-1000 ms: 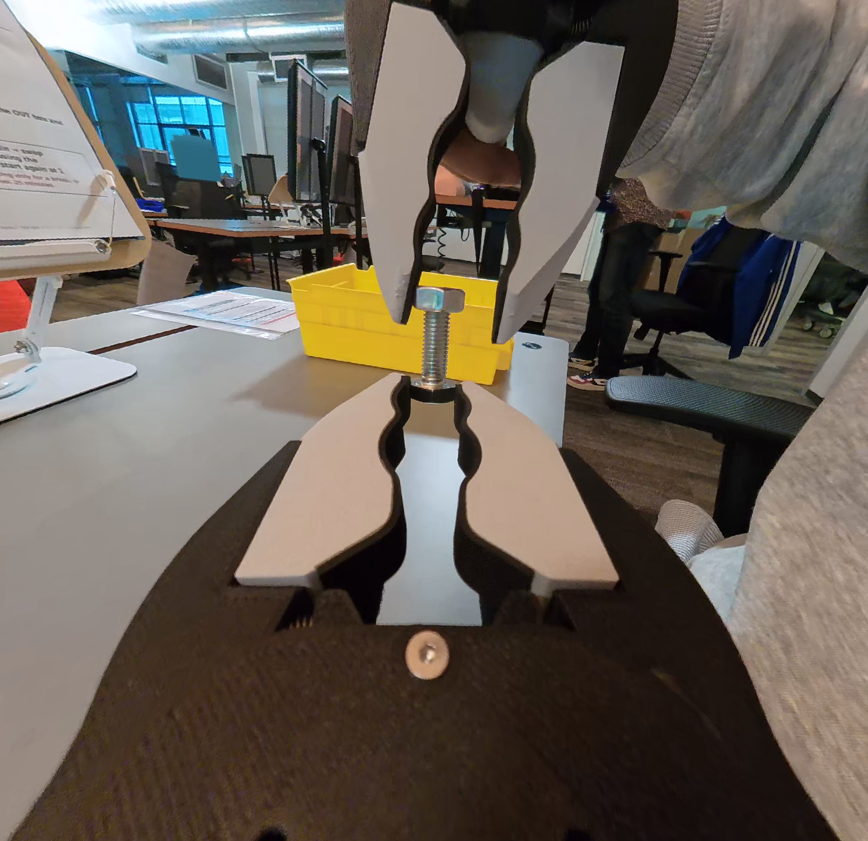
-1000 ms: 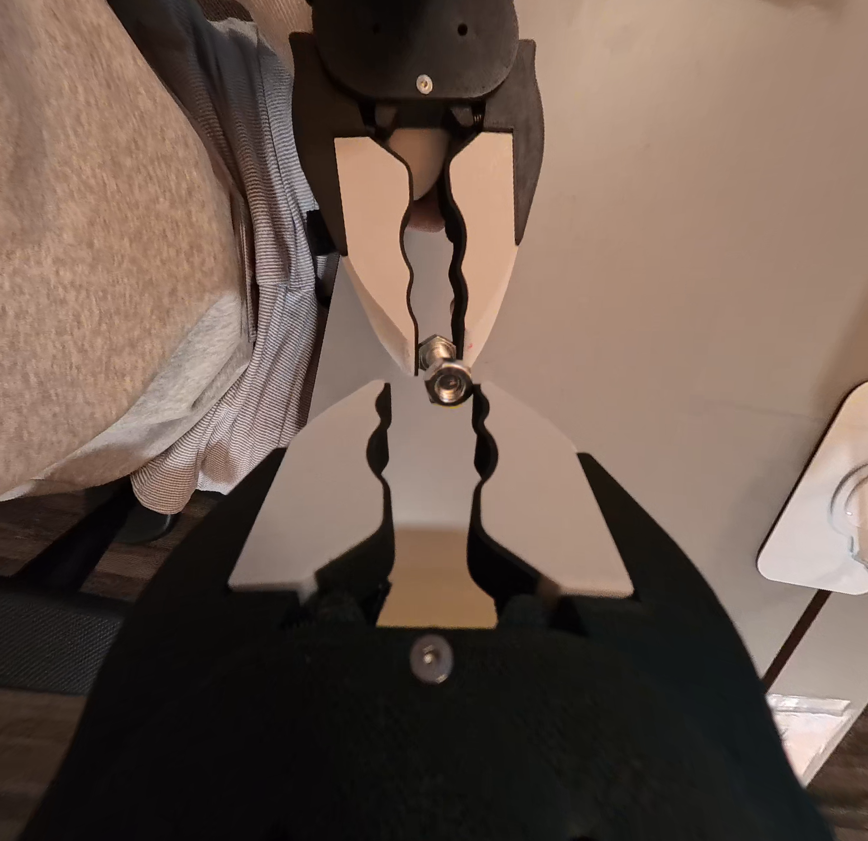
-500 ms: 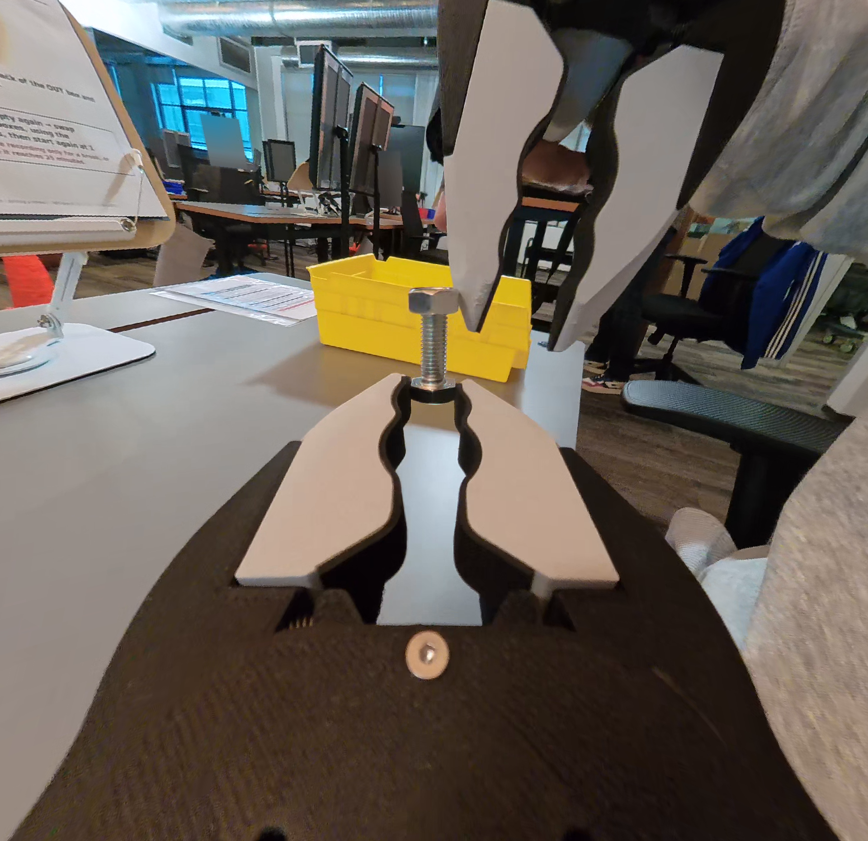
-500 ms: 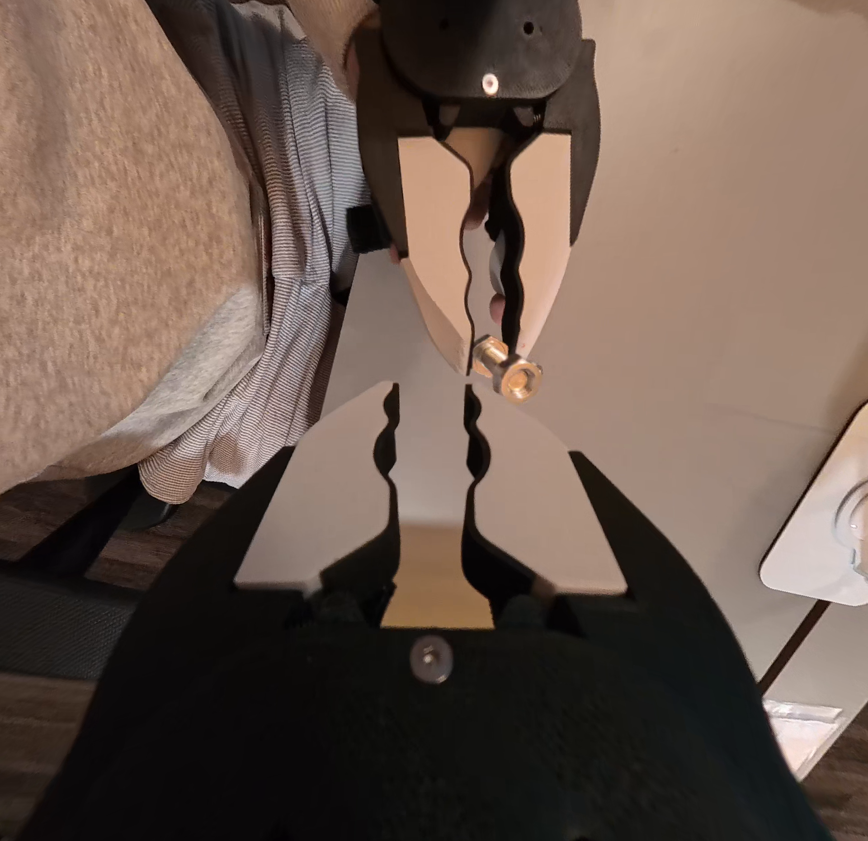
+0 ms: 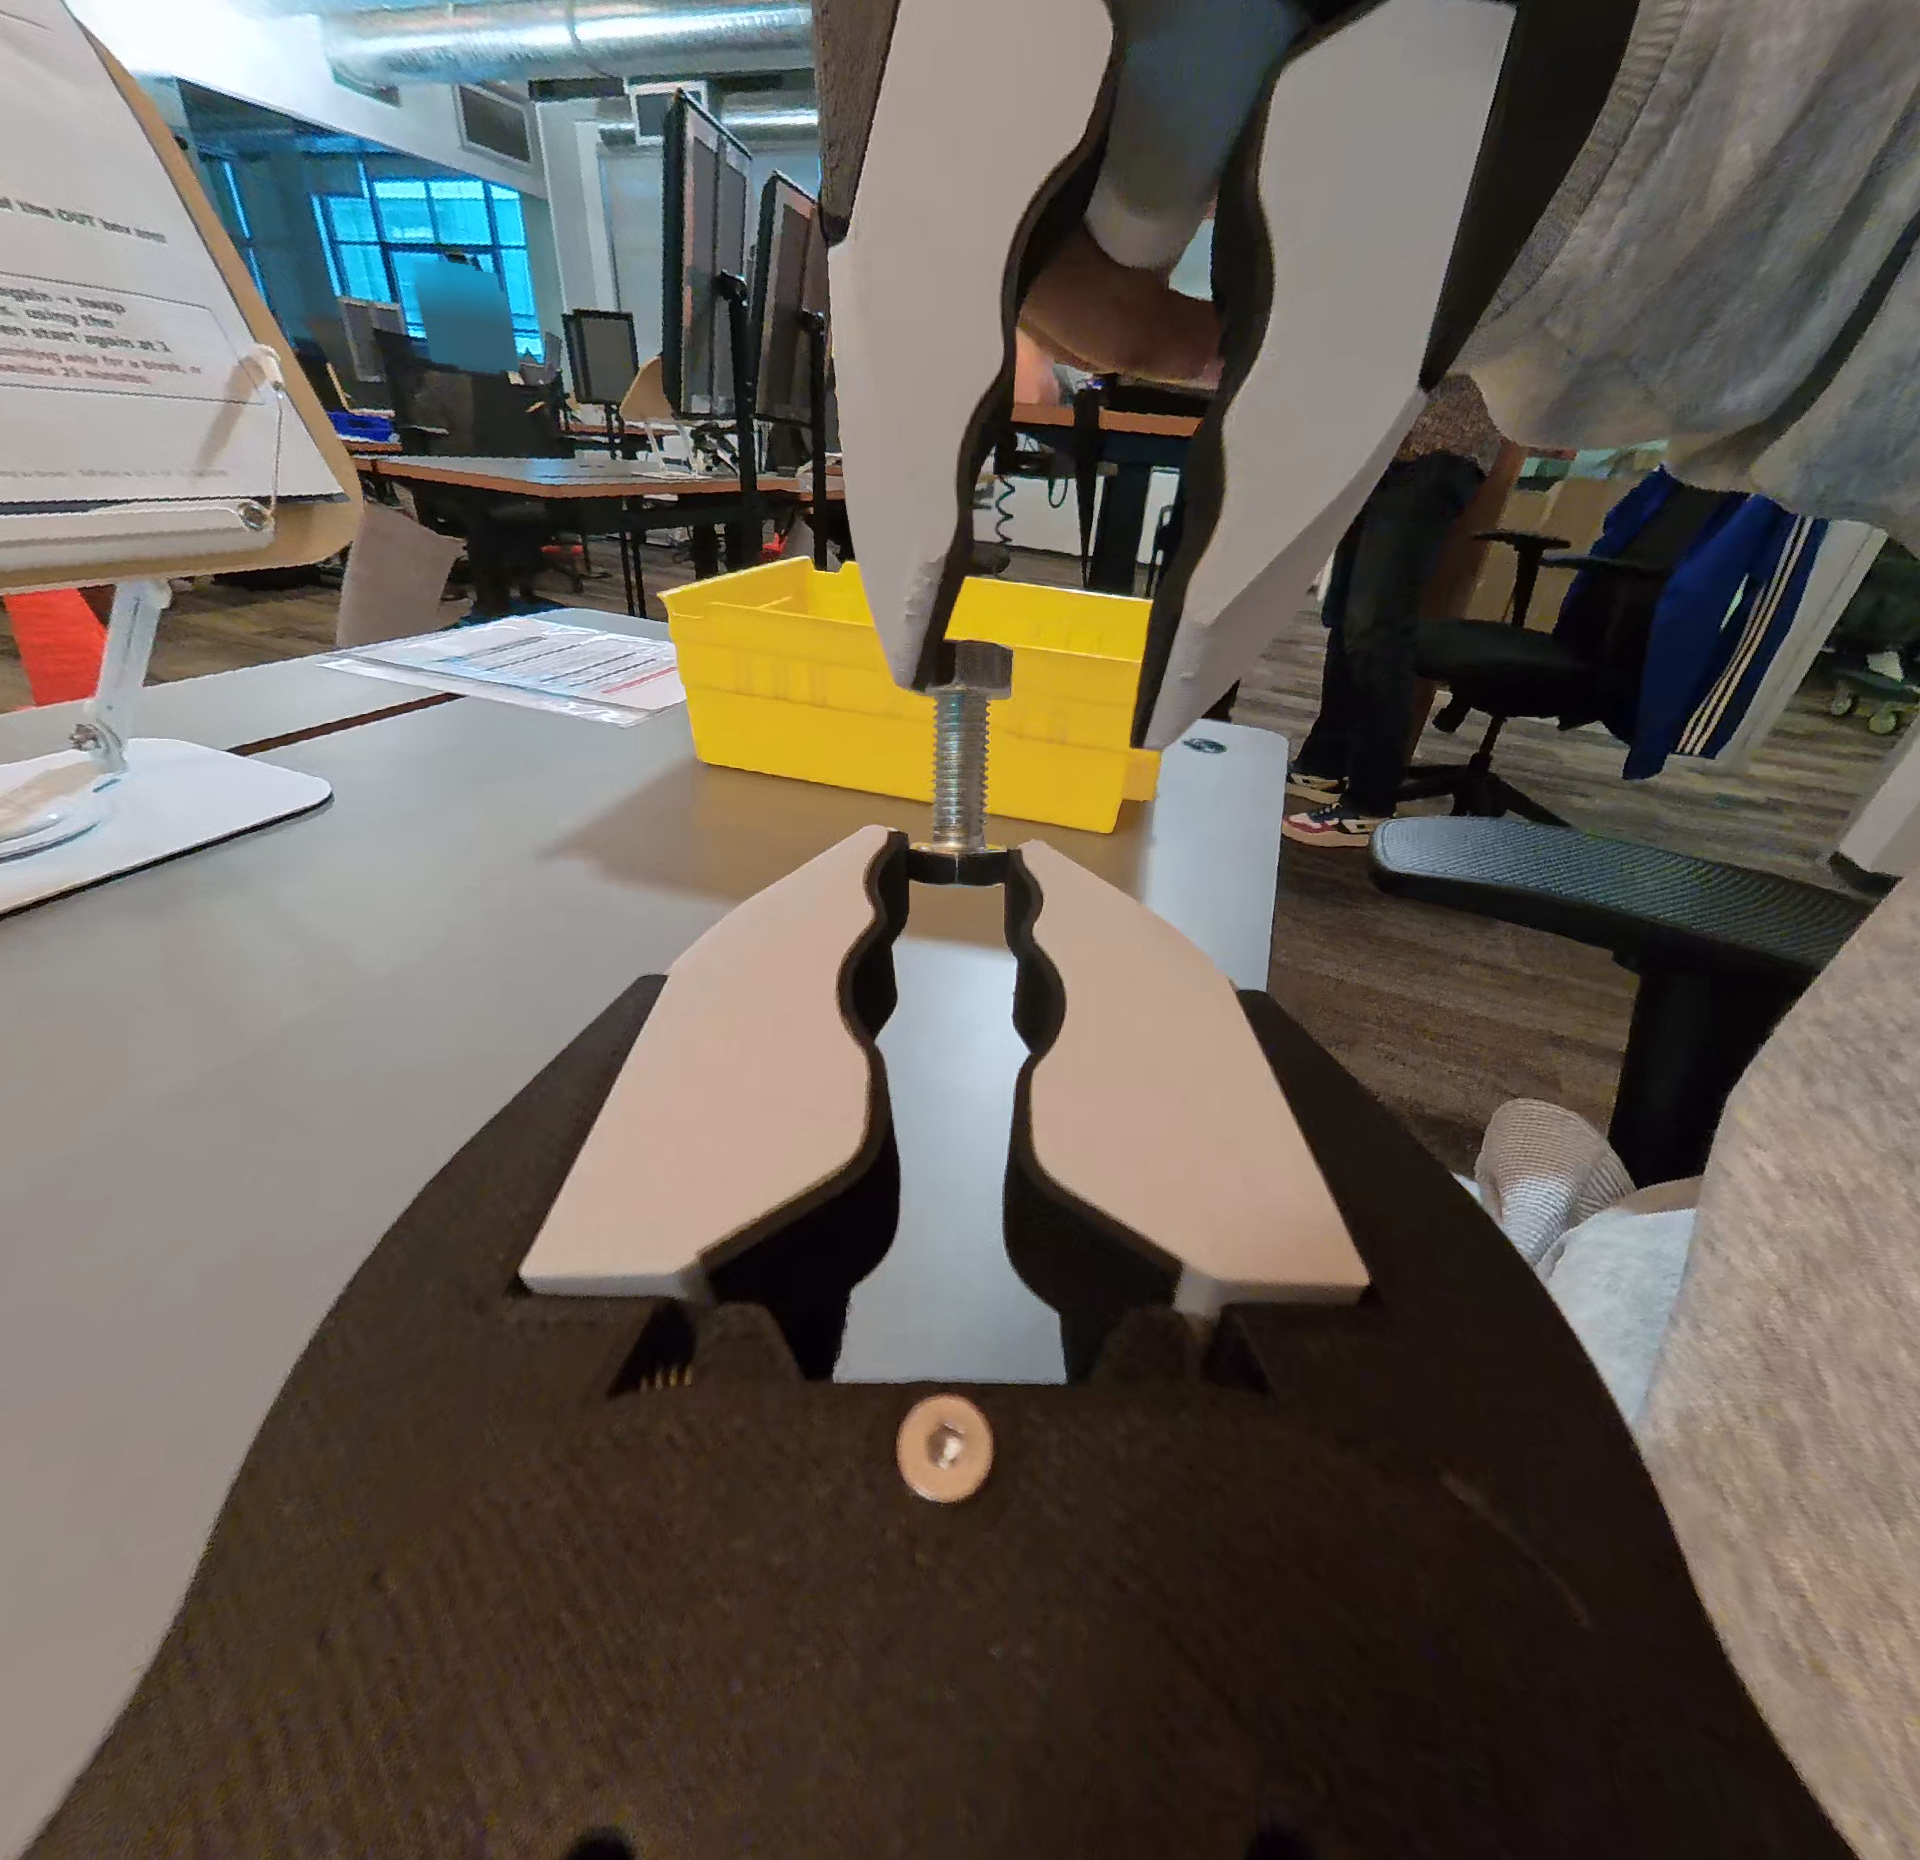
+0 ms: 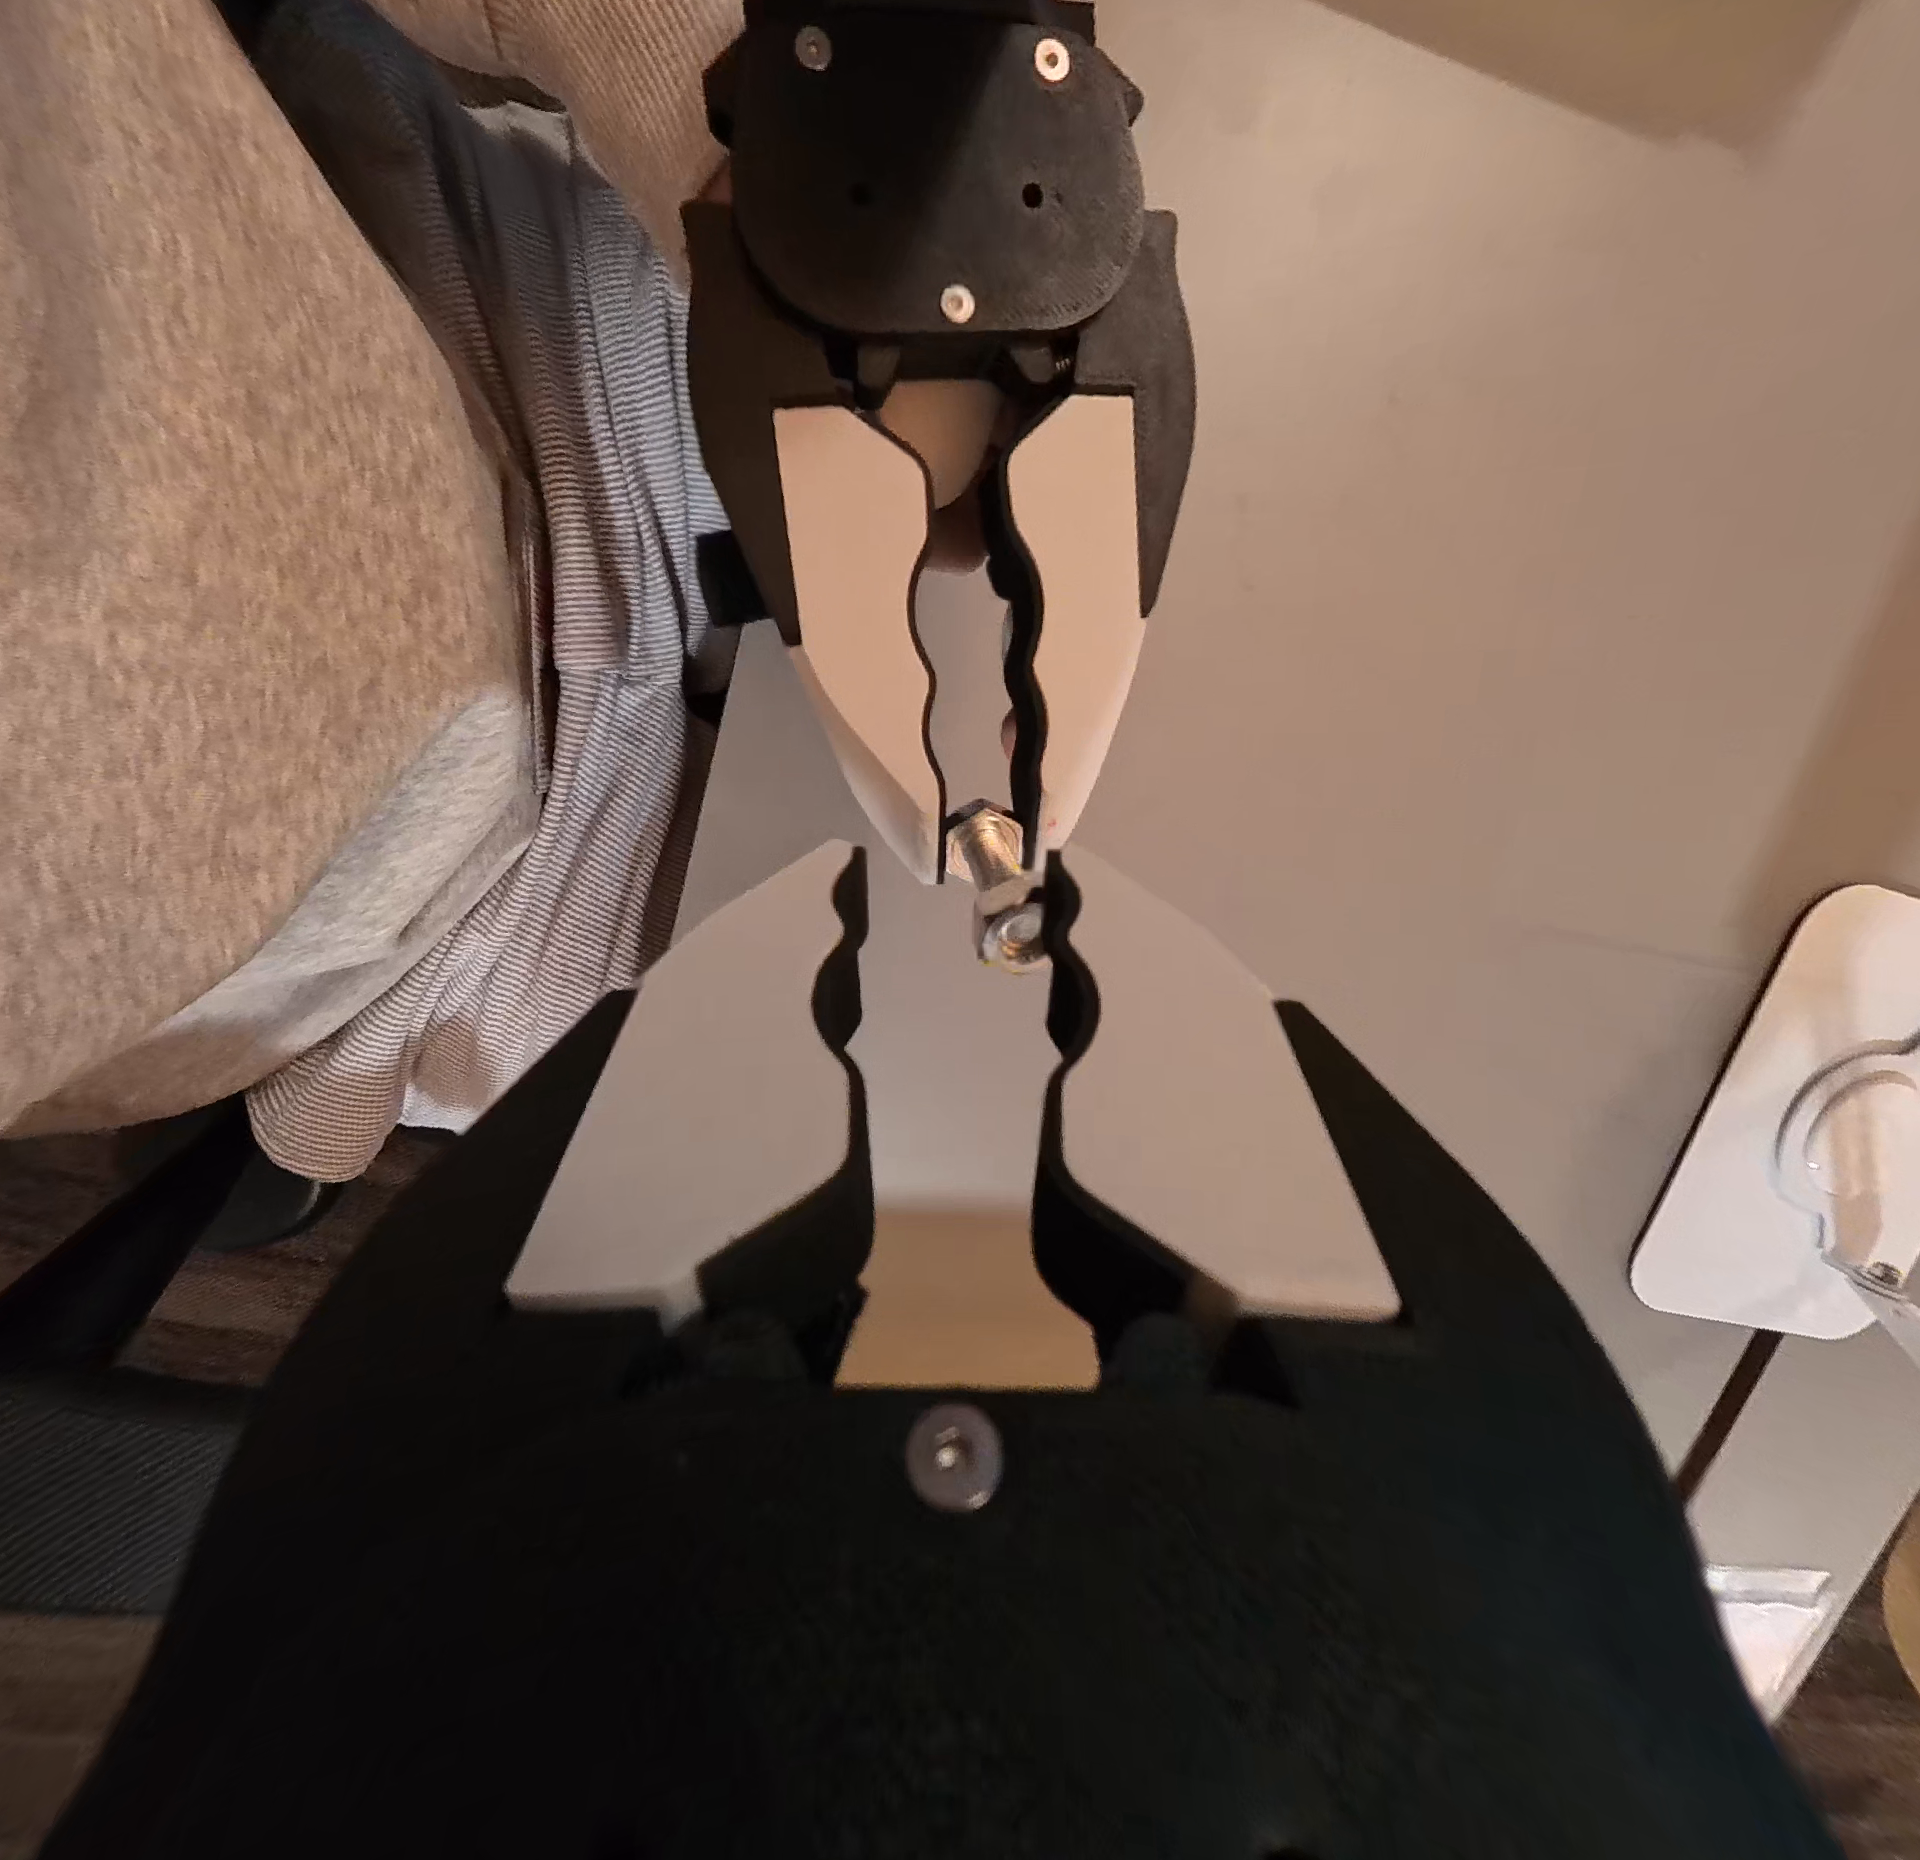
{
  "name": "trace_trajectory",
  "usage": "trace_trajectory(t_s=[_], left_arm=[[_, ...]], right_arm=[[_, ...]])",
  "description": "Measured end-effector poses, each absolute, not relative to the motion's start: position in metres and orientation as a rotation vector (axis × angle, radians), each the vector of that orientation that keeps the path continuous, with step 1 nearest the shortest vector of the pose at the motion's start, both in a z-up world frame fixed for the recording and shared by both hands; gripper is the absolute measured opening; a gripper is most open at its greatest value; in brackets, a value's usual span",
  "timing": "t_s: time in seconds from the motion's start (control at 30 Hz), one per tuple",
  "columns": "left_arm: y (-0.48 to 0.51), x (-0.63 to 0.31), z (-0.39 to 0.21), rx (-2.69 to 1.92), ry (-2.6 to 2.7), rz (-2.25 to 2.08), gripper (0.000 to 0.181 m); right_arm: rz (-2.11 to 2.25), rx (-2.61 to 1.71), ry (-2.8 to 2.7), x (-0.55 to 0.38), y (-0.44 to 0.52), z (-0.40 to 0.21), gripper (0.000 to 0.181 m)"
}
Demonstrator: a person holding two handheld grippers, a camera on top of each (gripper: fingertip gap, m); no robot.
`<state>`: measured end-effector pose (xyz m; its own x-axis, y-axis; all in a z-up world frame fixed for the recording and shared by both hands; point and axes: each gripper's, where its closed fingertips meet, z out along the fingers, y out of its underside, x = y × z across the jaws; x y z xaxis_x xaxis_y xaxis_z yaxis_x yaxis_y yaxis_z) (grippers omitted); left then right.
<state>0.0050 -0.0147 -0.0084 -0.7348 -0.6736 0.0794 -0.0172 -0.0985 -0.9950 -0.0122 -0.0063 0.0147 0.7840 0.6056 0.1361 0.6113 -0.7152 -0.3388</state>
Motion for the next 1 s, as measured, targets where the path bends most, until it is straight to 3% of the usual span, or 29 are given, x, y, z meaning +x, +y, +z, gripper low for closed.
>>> trace_trajectory(t_s=[0.23, 0.6, 1.0], left_arm=[[-0.013, 0.005, -0.005, -0.754, 1.701, -1.904, 0.018], [-0.021, -0.002, -0.005, -0.687, 1.726, -1.923, 0.018], [-0.016, 0.004, -0.009, -0.664, 1.712, -1.778, 0.018]], right_arm=[[-0.046, -2.584, -0.906, -0.006, -0.003, 0.02, 0.036], [-0.076, -2.577, -1.01, -0.003, -0.014, 0.019, 0.019], [-0.141, -2.657, -0.853, 0.001, -0.009, 0.015, 0.018]])
